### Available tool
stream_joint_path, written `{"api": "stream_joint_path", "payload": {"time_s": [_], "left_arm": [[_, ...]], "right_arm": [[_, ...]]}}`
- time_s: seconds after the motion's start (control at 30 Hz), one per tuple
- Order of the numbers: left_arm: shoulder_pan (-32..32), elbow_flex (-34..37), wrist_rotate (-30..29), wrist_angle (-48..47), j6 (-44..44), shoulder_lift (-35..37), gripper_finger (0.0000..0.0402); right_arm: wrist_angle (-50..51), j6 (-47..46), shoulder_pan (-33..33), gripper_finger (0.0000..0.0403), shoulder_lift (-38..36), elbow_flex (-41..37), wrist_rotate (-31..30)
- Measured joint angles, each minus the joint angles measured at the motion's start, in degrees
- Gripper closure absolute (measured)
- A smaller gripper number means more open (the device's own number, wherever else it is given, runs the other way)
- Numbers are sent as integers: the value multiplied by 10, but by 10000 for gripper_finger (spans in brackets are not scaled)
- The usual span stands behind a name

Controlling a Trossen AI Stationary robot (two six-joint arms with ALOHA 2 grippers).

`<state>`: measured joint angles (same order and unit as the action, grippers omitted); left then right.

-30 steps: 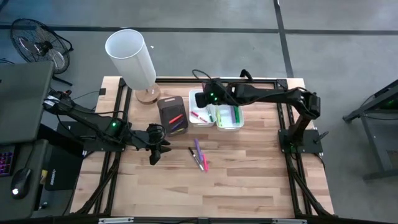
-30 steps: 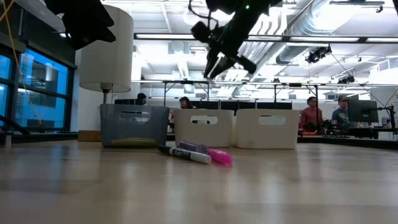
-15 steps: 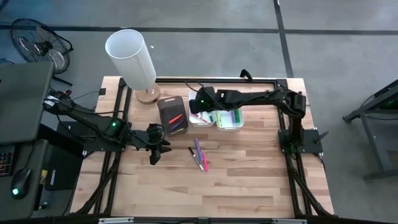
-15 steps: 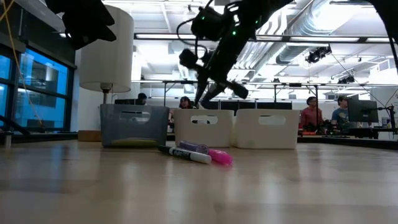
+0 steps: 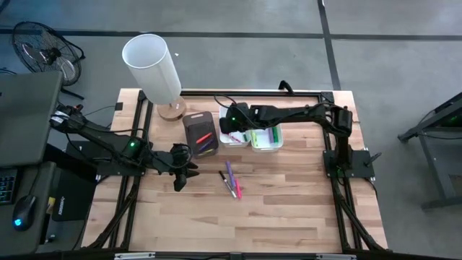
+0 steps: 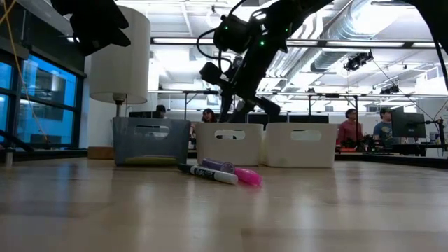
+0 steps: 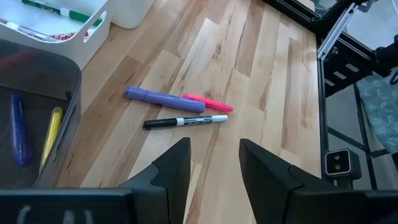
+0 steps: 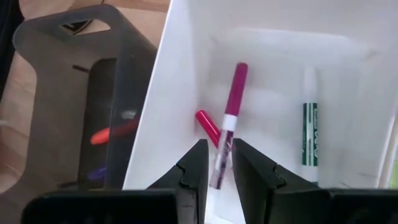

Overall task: Pick & Place Markers
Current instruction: Put the pink pen into the black bin

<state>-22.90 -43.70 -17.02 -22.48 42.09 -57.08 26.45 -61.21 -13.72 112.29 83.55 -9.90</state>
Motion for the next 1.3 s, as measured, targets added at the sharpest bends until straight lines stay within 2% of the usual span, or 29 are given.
{"api": "stream_joint_path", "payload": {"time_s": [0.4, 0.73, 0.97, 1.3], "left_arm": [[0, 0, 0, 0, -2, 0, 266], [0, 0, 3, 0, 0, 0, 266], [0, 0, 4, 0, 2, 0, 266], [0, 1, 4, 0, 2, 0, 266]], "right_arm": [[1, 47, 2, 340, -2, 0, 32], [30, 109, 10, 340, -52, 0, 44], [55, 135, 44, 340, -89, 0, 50], [69, 121, 117, 340, -97, 0, 83]]}}
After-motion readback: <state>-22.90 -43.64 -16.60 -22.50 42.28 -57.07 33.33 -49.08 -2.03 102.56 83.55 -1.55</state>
